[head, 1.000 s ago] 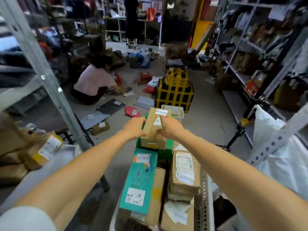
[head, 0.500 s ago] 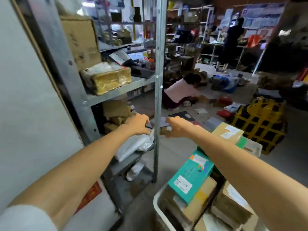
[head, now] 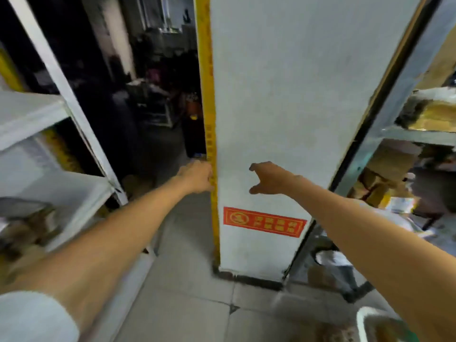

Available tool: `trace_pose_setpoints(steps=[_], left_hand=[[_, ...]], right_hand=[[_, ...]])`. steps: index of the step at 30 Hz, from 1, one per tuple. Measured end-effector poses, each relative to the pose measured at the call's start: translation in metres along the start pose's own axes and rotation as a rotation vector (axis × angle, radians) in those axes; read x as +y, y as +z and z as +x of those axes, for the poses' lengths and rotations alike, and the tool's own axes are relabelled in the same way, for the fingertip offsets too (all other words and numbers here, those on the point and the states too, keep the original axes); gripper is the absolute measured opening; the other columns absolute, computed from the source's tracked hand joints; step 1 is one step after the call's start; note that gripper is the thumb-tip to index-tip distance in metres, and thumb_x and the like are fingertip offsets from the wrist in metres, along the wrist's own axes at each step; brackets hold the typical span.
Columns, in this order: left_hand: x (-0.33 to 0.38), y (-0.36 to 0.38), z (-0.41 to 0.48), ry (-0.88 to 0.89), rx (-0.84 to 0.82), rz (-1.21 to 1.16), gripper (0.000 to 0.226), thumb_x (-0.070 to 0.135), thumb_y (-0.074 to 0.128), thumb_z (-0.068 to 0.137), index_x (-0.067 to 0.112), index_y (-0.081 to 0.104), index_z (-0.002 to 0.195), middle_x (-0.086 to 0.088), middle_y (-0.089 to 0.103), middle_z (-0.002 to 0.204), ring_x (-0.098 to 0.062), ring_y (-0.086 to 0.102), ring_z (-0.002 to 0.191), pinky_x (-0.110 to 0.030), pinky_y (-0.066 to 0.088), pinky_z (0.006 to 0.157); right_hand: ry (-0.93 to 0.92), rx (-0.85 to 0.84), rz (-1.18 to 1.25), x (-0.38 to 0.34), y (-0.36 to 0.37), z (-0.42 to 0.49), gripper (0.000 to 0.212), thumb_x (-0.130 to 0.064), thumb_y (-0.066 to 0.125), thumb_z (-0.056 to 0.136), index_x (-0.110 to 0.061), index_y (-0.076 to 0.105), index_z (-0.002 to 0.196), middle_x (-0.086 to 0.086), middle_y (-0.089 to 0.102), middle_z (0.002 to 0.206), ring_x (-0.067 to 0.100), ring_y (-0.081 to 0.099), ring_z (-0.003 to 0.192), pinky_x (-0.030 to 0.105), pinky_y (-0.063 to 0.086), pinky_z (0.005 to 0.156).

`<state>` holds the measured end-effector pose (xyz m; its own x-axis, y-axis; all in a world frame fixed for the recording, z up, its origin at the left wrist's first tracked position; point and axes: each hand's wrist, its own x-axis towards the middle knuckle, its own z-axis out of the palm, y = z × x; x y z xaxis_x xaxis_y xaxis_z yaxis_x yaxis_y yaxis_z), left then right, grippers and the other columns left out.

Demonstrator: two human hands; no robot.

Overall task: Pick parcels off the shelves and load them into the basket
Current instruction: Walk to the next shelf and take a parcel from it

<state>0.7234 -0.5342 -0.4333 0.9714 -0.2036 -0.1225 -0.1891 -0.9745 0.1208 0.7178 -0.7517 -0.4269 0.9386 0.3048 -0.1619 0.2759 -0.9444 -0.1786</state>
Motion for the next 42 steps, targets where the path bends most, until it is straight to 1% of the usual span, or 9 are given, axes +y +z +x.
trace_pose_setpoints(steps=[5, 10, 16, 20, 24, 28, 31, 36, 42], left_hand=[[-0.107, -0.002, -0.084, -0.287, -0.002, -0.066, 0.049, 0.041, 0.073, 0.073, 0.022, 0.060, 0.116, -0.004, 0.061, 0.114, -0.029, 0.060, 0.105, -0.038, 0.051, 0.086], [-0.189, 0.009, -0.180, -0.595, -0.021, -0.079, 0.048, 0.040, 0.070, 0.078, 0.017, 0.058, 0.119, -0.006, 0.059, 0.117, -0.028, 0.057, 0.107, -0.036, 0.051, 0.088], [-0.219, 0.024, -0.270, -0.978, 0.072, -0.134, 0.058, 0.041, 0.072, 0.079, 0.016, 0.052, 0.128, -0.006, 0.060, 0.118, -0.024, 0.061, 0.099, -0.030, 0.052, 0.073], [-0.219, 0.055, -0.312, -1.178, 0.085, -0.128, 0.063, 0.043, 0.076, 0.074, 0.018, 0.053, 0.127, -0.006, 0.061, 0.113, -0.026, 0.060, 0.101, -0.035, 0.053, 0.086], [-0.224, 0.081, -0.346, -1.272, 0.042, -0.192, 0.054, 0.042, 0.073, 0.079, 0.017, 0.058, 0.125, -0.004, 0.059, 0.122, -0.024, 0.057, 0.107, -0.032, 0.051, 0.087], [-0.245, 0.091, -0.370, -1.339, 0.067, -0.228, 0.054, 0.043, 0.072, 0.079, 0.020, 0.055, 0.126, -0.002, 0.060, 0.121, -0.023, 0.060, 0.103, -0.034, 0.052, 0.087], [-0.274, 0.091, -0.386, -1.362, 0.083, -0.215, 0.055, 0.042, 0.073, 0.078, 0.022, 0.055, 0.127, -0.001, 0.062, 0.120, -0.024, 0.061, 0.102, -0.034, 0.052, 0.085], [-0.336, 0.091, -0.409, -1.362, 0.082, -0.235, 0.052, 0.046, 0.070, 0.080, 0.022, 0.058, 0.124, -0.004, 0.064, 0.117, -0.025, 0.063, 0.099, -0.034, 0.054, 0.085], [-0.407, 0.084, -0.439, -1.359, 0.115, -0.304, 0.046, 0.043, 0.071, 0.080, 0.021, 0.058, 0.119, -0.002, 0.064, 0.112, -0.023, 0.061, 0.100, -0.028, 0.047, 0.073]], right_hand=[[-0.324, -0.049, -0.074, -0.127, 0.018, 0.041, 0.053, -0.039, 0.070, 0.082, -0.007, 0.057, 0.123, 0.016, 0.059, 0.123, 0.033, 0.053, 0.118, 0.035, 0.043, 0.092], [-0.595, -0.129, -0.060, -0.257, 0.040, 0.057, 0.066, -0.041, 0.072, 0.079, -0.014, 0.047, 0.134, 0.011, 0.051, 0.130, 0.031, 0.051, 0.118, 0.042, 0.047, 0.095], [-0.931, -0.240, -0.074, -0.359, 0.069, 0.057, 0.056, -0.036, 0.071, 0.082, -0.016, 0.048, 0.129, 0.010, 0.052, 0.129, 0.030, 0.051, 0.116, 0.043, 0.047, 0.094], [-1.122, -0.307, -0.072, -0.402, 0.097, 0.047, 0.054, -0.035, 0.073, 0.080, -0.015, 0.051, 0.125, 0.007, 0.053, 0.126, 0.026, 0.054, 0.112, 0.039, 0.049, 0.091], [-1.249, -0.319, -0.145, -0.436, 0.130, 0.035, 0.063, -0.036, 0.074, 0.081, -0.008, 0.047, 0.131, 0.013, 0.051, 0.131, 0.028, 0.053, 0.116, 0.041, 0.048, 0.095], [-1.333, -0.332, -0.186, -0.472, 0.147, 0.027, 0.055, -0.030, 0.073, 0.083, -0.006, 0.050, 0.126, 0.013, 0.055, 0.126, 0.027, 0.056, 0.110, 0.038, 0.049, 0.090], [-1.341, -0.378, -0.178, -0.503, 0.152, 0.025, 0.050, -0.025, 0.072, 0.084, -0.007, 0.049, 0.125, 0.012, 0.056, 0.125, 0.026, 0.057, 0.108, 0.031, 0.048, 0.083], [-1.315, -0.456, -0.110, -0.564, 0.160, 0.029, 0.060, -0.026, 0.072, 0.086, -0.011, 0.045, 0.138, 0.009, 0.053, 0.136, 0.024, 0.055, 0.120, 0.031, 0.045, 0.096], [-1.236, -0.473, -0.095, -0.633, 0.177, 0.040, 0.056, -0.019, 0.067, 0.089, -0.015, 0.044, 0.140, 0.008, 0.051, 0.140, 0.024, 0.052, 0.124, 0.032, 0.044, 0.096]])
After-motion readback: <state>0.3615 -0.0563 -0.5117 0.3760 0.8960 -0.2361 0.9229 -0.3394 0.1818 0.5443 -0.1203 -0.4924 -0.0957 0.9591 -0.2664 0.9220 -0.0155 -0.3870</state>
